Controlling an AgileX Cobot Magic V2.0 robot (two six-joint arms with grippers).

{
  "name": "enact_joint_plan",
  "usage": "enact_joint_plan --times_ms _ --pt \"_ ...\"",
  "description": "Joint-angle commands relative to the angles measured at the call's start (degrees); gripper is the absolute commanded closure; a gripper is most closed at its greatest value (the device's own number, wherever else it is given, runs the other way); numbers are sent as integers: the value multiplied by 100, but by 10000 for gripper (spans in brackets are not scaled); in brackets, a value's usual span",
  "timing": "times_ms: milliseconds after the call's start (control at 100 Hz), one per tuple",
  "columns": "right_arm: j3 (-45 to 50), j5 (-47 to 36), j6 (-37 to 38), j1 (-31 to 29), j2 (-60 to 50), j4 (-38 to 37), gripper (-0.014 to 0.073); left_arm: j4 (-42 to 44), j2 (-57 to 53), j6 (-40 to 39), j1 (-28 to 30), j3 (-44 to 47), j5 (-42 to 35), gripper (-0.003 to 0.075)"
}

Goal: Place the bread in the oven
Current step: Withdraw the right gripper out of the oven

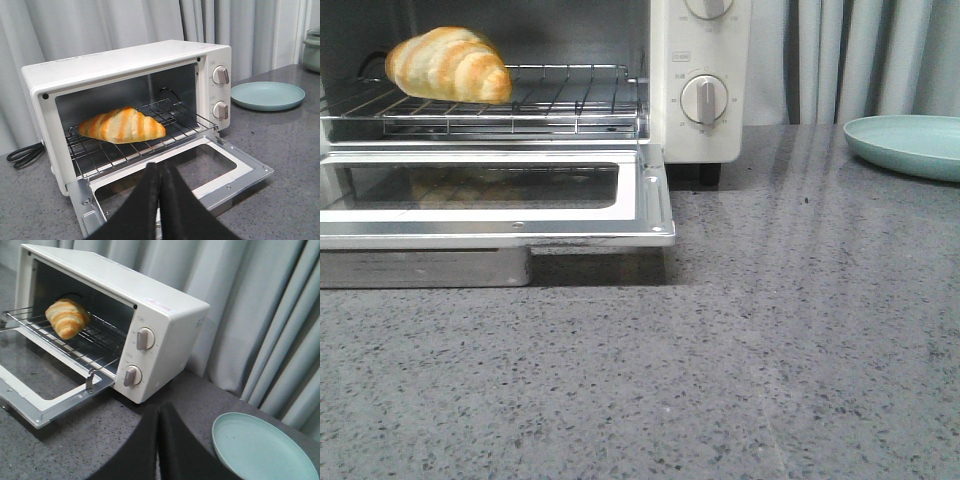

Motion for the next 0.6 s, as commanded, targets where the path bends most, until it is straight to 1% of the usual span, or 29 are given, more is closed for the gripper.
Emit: enact_joint_plan --times_ms 0,590 --pt "-89 -363 -44 -163 -123 -94 642 -3 78 -69 -20 -140 -401 741" --pt "-89 -375 -44 -178 -168 -94 642 -26 78 -69 -20 -140 -390 741"
